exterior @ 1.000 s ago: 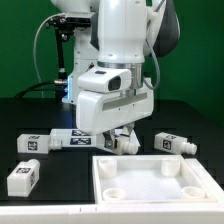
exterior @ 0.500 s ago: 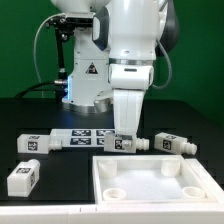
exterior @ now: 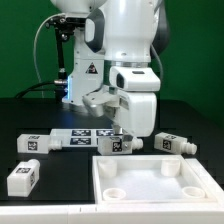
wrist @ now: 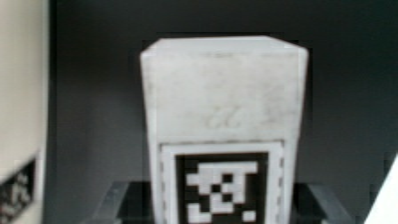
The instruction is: Assemble square table
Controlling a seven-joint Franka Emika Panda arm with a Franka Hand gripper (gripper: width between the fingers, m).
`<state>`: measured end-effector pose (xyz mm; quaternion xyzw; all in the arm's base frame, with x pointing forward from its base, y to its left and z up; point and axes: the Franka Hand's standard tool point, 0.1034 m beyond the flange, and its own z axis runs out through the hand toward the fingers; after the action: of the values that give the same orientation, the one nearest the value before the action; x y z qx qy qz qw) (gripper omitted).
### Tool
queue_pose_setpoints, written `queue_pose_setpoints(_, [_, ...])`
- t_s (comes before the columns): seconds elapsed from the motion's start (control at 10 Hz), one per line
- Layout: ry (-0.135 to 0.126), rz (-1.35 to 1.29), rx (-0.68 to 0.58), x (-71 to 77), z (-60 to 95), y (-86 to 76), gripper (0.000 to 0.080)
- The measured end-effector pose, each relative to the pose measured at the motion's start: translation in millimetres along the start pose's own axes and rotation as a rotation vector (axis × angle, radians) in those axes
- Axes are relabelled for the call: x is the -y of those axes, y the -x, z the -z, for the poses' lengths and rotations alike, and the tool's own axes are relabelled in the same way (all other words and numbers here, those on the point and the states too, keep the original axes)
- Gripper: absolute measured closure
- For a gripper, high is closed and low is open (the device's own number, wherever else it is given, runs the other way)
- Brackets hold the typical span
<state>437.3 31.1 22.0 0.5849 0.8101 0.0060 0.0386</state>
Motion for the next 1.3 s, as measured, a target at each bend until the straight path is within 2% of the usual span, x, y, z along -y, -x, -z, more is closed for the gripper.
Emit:
queue_pose_setpoints(0.1, [-0.012, -0.022, -0.002, 6.6, -0.9, 18.6, 0.0514])
queue_pose_setpoints(0.5, [-0.016, 0.177, 0.006, 9.2, -1.4, 15.9, 0.0514])
queue_pose_setpoints(0.6, [-0.032, 0.246, 0.005, 12.6, 0.1, 5.0, 0.0514])
queue_pose_setpoints(0.8, [-0.039, 0.414, -0.012, 26.0, -2.3, -8.8, 0.0514])
queue_pose_setpoints(1.3, [-0.047, 0.665, -0.01, 31.9, -5.9, -2.6, 0.0514])
